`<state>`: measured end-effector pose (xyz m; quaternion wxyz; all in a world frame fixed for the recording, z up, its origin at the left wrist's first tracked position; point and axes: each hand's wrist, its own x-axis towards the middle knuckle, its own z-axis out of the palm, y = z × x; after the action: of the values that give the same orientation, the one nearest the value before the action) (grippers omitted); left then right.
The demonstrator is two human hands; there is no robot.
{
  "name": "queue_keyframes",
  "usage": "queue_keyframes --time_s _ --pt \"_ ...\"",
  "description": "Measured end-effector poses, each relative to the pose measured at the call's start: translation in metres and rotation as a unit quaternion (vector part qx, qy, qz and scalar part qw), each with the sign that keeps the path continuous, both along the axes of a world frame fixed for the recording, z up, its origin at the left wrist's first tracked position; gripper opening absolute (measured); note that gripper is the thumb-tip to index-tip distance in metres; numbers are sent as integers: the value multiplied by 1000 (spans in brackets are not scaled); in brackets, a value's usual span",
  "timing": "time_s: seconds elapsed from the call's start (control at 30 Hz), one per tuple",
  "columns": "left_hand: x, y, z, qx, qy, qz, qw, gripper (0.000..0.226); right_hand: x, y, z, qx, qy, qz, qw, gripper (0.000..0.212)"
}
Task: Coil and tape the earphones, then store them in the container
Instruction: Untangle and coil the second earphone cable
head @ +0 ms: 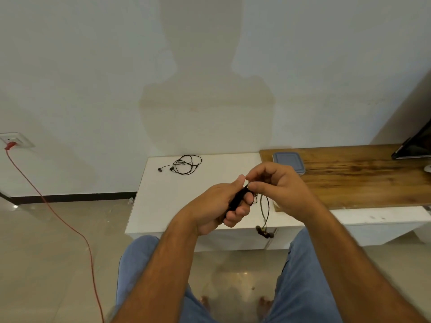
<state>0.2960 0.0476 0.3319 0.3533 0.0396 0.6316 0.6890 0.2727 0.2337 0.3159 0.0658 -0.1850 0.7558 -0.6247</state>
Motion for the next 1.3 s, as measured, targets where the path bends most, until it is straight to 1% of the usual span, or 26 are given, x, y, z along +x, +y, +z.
queue_keyframes --time_s 0.1,0.13,0.3,0.37,0.43,0.5,0.53,0.67,0.77,0.87,1.0,1.1,1.17,1.2,1.23,1.3 --pt "-2 1 1 40 -11 1 999 44 0 -4 -10 -78 -29 3 997 7" --pt "-3 1 1 55 -12 5 998 43 1 -6 -12 -103 -40 3 994 8" --pt "-5 3 3 122 -9 22 992 35 10 -21 -25 -189 -106 -3 976 28" --pt "-6 3 5 161 -18 48 986 32 13 -26 -32 -197 -125 -12 972 33" --pt "-8 3 6 200 -23 85 976 30 16 -31 -39 -182 -131 -19 974 41" --pt "-9 3 7 223 -10 119 968 30 21 -34 -42 -147 -121 -17 982 39" --pt "-10 3 8 220 5 133 966 30 24 -36 -41 -127 -113 -15 985 36" --pt "-11 1 8 160 73 174 969 37 30 -40 -37 -62 -108 -21 992 28" --pt "-14 2 9 154 104 199 962 39 30 -37 -34 -7 -106 -18 994 23" --pt "-16 6 8 139 138 221 955 36 30 -35 -31 64 -97 -14 993 22" --pt "-17 12 -2 103 155 246 951 33 33 -34 -26 187 -67 8 980 25" --pt "-18 14 -8 36 162 248 955 32 33 -33 -16 284 -16 8 959 25" --pt "-15 17 -10 -30 161 237 958 29 32 -33 -10 375 60 10 925 25" --pt "-15 18 -13 -79 163 224 957 27 32 -34 -7 410 102 11 906 24" --pt "-15 18 -16 -139 169 206 954 26 33 -35 -5 425 139 9 894 24" --pt "-15 17 -22 -245 174 161 940 26 33 -37 -4 429 193 9 882 23"
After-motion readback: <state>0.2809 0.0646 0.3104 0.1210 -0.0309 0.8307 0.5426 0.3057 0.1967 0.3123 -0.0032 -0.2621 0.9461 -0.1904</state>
